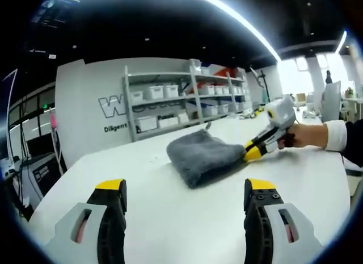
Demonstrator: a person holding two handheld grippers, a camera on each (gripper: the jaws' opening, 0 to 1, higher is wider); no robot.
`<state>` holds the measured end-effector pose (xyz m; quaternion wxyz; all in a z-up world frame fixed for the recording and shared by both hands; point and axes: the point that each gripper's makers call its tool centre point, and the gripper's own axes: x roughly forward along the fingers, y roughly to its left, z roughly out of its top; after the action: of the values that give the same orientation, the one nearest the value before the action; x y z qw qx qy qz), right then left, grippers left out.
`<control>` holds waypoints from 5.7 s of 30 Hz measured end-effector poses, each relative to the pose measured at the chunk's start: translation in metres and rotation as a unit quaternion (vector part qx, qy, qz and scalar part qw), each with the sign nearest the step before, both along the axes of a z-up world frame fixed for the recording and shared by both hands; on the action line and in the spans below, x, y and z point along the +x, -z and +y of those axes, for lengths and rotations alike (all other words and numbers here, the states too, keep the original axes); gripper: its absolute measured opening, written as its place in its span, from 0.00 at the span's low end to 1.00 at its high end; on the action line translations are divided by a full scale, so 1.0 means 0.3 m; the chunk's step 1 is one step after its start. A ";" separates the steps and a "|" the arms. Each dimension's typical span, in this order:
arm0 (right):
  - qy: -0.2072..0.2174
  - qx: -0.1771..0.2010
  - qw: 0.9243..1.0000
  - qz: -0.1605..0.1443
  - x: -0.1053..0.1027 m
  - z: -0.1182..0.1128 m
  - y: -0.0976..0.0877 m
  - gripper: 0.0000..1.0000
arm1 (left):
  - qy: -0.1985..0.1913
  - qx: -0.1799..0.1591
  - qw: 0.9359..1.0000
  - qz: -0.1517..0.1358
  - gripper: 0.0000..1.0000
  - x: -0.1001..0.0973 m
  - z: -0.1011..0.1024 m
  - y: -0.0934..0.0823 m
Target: Open the folded towel by lifting each exposed corner and separating the folded layers until the towel lies flat within the target outline without major curled edges
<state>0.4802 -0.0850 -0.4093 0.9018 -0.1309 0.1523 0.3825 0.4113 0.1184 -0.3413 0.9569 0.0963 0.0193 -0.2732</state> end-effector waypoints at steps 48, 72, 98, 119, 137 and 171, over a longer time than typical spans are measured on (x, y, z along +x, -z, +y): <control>-0.077 0.046 0.993 0.079 -0.162 0.140 0.002 0.00 | 0.082 0.045 0.990 -0.104 0.46 -0.013 -0.080 -0.106; -0.108 0.053 0.988 0.097 -0.226 0.173 0.006 0.00 | 0.093 0.080 0.987 -0.100 0.42 -0.029 -0.133 -0.068; -0.154 0.046 0.983 0.091 -0.244 0.206 -0.008 0.00 | 0.088 0.119 0.984 -0.099 0.37 -0.027 -0.129 -0.028; -0.200 0.047 0.974 0.092 -0.305 0.248 -0.010 0.00 | 0.102 0.157 0.979 -0.081 0.35 -0.037 -0.145 0.024; -0.236 0.045 0.966 0.095 -0.359 0.273 -0.008 0.00 | 0.115 0.181 0.972 -0.099 0.34 -0.073 -0.194 0.027; -0.314 0.034 0.945 0.081 -0.463 0.315 -0.018 0.00 | 0.168 0.246 0.946 -0.124 0.32 -0.107 -0.261 0.071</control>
<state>0.3413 0.0095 -0.4039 0.7244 -0.1097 0.1632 0.6607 0.3793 0.0403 -0.3626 0.8384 0.3642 -0.0497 -0.4024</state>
